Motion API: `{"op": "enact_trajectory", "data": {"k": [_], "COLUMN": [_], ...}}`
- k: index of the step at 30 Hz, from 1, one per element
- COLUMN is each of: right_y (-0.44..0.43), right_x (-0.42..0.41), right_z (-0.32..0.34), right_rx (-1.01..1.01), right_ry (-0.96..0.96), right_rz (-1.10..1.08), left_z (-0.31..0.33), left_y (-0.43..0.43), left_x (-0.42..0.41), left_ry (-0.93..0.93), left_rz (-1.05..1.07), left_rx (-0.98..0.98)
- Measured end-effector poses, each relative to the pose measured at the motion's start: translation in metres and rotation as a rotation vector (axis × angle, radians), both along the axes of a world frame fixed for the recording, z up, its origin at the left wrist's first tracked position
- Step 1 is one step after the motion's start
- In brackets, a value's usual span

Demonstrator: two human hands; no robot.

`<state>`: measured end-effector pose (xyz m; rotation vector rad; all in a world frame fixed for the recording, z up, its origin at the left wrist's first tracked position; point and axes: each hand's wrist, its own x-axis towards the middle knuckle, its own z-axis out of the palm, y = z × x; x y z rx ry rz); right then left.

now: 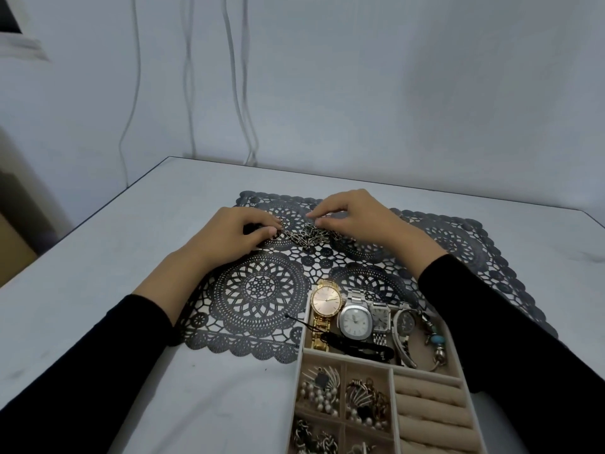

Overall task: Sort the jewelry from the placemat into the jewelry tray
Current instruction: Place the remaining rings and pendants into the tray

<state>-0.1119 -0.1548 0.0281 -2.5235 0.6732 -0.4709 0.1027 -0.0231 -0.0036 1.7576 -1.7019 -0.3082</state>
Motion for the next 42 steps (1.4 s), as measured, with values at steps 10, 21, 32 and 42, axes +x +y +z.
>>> {"op": "enact_trajectory", "data": {"k": [10, 21, 32, 42], "right_y": [-0.012, -0.017, -0.017, -0.014], "right_x": [0.014, 0.014, 0.019, 0.011], "right_z": [-0.005, -0.002, -0.003, 0.001], "right_rx": [0.024, 0.012, 0.018, 0.201], "right_ry": [0.037, 0.09, 0.098, -0.035], "right_rz": [0.063, 0.061, 0.039, -0.025], "left_z": [0.003, 0.0, -0.001, -0.001], "left_y": [-0.005, -0.006, -0.005, -0.004], "left_x": [0.008, 0.006, 0.004, 0.005], "left_ry": [0.076, 0.108, 0.133, 0.163], "left_rz": [-0.027, -0.012, -0.001, -0.015], "left_rx": [0.044, 0.025, -0.006, -0.047]}}
